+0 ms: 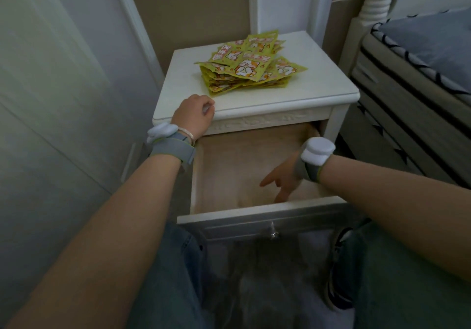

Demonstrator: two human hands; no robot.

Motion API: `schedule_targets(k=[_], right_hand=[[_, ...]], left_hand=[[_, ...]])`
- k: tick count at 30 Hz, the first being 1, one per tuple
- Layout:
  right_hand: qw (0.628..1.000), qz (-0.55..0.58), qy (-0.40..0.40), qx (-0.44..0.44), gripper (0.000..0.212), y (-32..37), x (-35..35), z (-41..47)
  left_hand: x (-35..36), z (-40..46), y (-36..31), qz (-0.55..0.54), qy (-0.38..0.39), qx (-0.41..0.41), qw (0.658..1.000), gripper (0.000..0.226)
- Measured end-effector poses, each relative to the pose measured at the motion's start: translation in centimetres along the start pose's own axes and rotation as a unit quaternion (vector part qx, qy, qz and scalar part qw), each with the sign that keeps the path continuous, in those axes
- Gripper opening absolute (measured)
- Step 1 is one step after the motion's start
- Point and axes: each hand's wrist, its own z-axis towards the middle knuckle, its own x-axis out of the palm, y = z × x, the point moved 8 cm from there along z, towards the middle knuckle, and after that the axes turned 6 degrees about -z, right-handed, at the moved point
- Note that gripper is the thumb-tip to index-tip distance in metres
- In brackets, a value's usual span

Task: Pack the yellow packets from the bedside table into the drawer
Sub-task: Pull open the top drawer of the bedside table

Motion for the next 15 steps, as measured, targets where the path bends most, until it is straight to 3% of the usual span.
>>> schedule_targets(k=[3,10,13,15], right_hand=[[1.000,-0.007,0.011,-0.024,0.077,1.3,1.0,0.5],[0.996,0.056,-0.058,-0.045,0.069,-0.1,-0.5,-0.2],[0.966,0.144,-0.208,-0.060,0.048,-2.0,-5.3,-1.8],[0.917,0.181,-0.352,-0.043,0.036,-5.3,-10.4,-3.6]], left_hand=[[0.0,-0.3,0.0,0.005,0.008,-0.005,1.000,0.030],[-0.3,0.3,-0.3,-0.013,0.009,-0.010,1.000,0.029],[-0.9,1.4,0.0,-0.021,0.000,-0.031,0.999,0.025],[-2.0,3.6,0.1,-0.048,-0.030,-0.042,0.998,0.024]])
